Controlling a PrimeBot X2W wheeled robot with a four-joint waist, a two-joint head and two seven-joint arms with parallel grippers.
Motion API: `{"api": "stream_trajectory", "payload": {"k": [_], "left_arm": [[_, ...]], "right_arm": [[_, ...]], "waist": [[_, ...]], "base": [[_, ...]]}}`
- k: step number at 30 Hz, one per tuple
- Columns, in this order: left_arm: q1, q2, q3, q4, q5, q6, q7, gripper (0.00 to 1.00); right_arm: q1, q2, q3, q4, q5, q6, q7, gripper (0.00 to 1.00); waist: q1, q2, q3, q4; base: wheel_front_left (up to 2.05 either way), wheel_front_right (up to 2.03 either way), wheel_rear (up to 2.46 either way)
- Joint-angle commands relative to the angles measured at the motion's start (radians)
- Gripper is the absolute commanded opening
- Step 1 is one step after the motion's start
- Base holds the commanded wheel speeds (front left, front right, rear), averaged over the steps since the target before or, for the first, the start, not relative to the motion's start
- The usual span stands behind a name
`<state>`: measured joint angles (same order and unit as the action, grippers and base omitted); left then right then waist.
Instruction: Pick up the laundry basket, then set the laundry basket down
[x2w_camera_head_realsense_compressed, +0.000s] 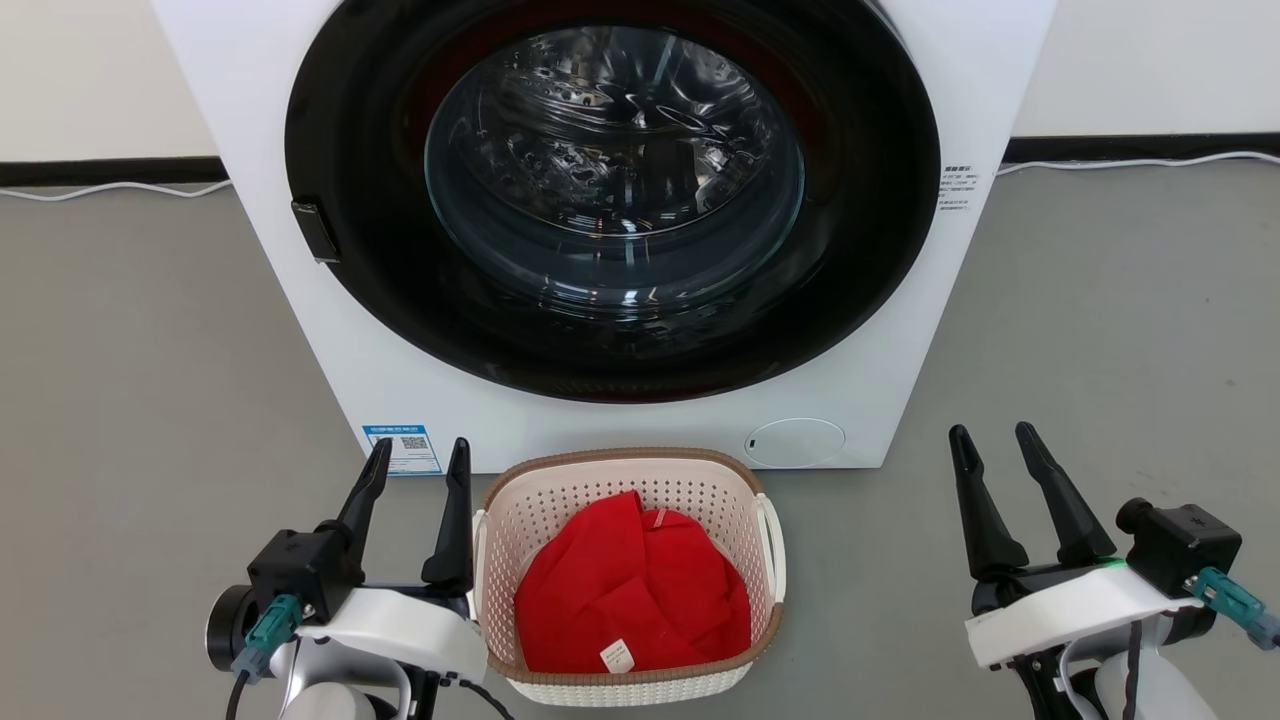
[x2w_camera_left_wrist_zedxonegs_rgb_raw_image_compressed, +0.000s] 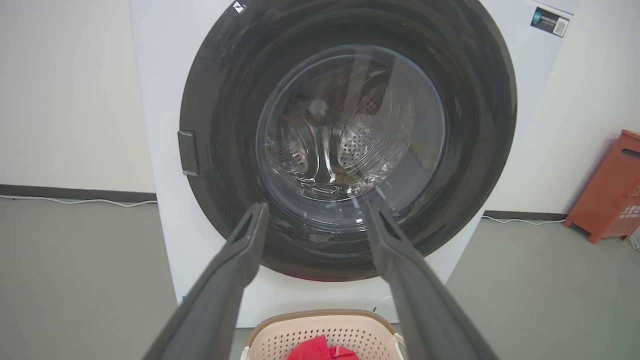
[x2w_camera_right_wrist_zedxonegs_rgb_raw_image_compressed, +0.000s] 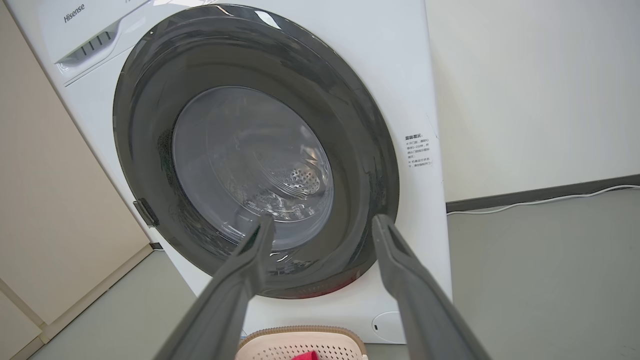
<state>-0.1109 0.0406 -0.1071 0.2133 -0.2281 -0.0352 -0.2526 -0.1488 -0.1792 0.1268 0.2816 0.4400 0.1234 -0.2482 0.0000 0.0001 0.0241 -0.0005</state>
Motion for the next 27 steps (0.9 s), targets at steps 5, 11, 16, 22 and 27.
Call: {"api": "stream_trajectory", "payload": {"k": [5, 11, 16, 22, 27], "left_arm": [[-0.047, 0.01, 0.026, -0.024, 0.002, 0.01, -0.009, 1.0], [-0.047, 0.01, 0.026, -0.024, 0.0, 0.01, -0.009, 1.0], [-0.053, 0.01, 0.026, -0.027, -0.003, 0.012, -0.009, 1.0], [-0.065, 0.01, 0.028, -0.018, -0.008, 0.012, -0.009, 1.0], [-0.084, 0.01, 0.027, 0.003, -0.002, 0.017, -0.009, 1.0]], "right_arm": [[-0.04, -0.005, 0.013, -0.012, -0.016, 0.007, -0.014, 1.0], [-0.042, -0.004, 0.011, -0.009, -0.018, 0.007, -0.014, 1.0], [-0.048, -0.001, 0.012, -0.007, -0.016, 0.007, -0.014, 1.0], [-0.058, 0.001, 0.01, 0.001, -0.011, 0.007, -0.014, 1.0], [-0.073, 0.001, 0.013, 0.011, -0.005, 0.007, -0.014, 1.0]], "waist": [[0.0, -0.0001, 0.0, -0.001], [0.0, -0.0001, 0.005, -0.004], [0.0, -0.0001, 0.025, -0.01], [0.0, -0.0001, 0.068, -0.02], [0.0, -0.0001, 0.114, -0.026]], "base": [[0.0, 0.0, 0.0], [0.0, 0.0, 0.0], [0.0, 0.0, 0.0], [0.0, 0.0, 0.0], [0.0, 0.0, 0.0]]}}
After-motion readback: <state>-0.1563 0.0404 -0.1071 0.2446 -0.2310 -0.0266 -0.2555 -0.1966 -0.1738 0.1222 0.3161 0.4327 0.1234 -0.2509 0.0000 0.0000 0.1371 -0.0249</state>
